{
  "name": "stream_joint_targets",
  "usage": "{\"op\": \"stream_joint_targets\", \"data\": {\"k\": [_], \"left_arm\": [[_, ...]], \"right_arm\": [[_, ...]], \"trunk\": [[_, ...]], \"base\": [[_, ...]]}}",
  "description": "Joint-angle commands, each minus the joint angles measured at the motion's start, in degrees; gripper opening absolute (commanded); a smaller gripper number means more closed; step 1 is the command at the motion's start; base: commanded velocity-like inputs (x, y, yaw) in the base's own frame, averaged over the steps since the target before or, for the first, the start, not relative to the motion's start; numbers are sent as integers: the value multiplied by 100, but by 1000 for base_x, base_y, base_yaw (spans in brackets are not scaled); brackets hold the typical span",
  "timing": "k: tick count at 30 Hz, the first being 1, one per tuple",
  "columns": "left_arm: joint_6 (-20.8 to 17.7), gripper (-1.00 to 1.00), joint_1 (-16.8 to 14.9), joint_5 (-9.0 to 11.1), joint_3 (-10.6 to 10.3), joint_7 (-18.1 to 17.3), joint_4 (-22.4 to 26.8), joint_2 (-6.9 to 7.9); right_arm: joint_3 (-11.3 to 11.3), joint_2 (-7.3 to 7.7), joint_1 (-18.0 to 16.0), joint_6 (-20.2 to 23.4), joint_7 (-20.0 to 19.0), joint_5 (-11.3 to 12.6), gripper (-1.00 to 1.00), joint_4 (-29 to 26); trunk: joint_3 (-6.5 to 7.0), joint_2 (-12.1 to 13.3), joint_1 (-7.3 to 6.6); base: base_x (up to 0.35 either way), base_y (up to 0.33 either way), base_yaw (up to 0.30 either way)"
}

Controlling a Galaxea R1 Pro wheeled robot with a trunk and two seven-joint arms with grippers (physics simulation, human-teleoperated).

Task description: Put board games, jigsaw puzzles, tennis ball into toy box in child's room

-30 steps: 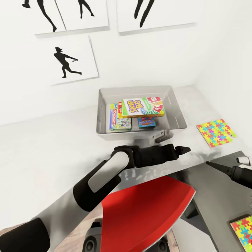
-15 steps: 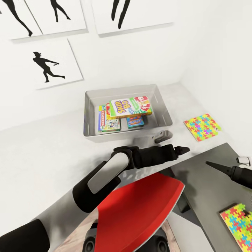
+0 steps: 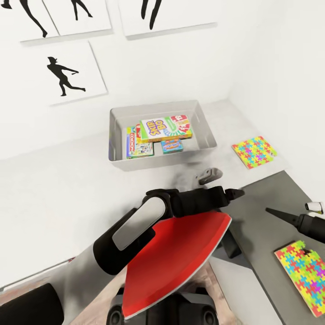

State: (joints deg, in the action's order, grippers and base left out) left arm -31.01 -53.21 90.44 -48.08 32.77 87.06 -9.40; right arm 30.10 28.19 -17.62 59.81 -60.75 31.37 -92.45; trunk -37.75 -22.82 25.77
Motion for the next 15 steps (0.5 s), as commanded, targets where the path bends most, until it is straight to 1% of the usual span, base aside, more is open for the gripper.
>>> {"op": "stream_joint_targets", "data": {"k": [1, 6, 15], "left_arm": [[3, 100, -3, 55, 2, 54, 11, -1], [6, 100, 3, 54, 6, 55, 23, 0], [7, 100, 36, 53, 13, 52, 28, 5]], "right_arm": [[2, -1, -4, 19, -27, -18, 100, -1], [-3, -8, -4, 19, -26, -19, 100, -1], [-8, -13, -4, 19, -25, -18, 100, -1]], "trunk": [[-7, -10, 1], [-7, -10, 1], [-7, -10, 1]], "base": [[-186, 0, -5], [-107, 0, -3], [-38, 0, -1]]}}
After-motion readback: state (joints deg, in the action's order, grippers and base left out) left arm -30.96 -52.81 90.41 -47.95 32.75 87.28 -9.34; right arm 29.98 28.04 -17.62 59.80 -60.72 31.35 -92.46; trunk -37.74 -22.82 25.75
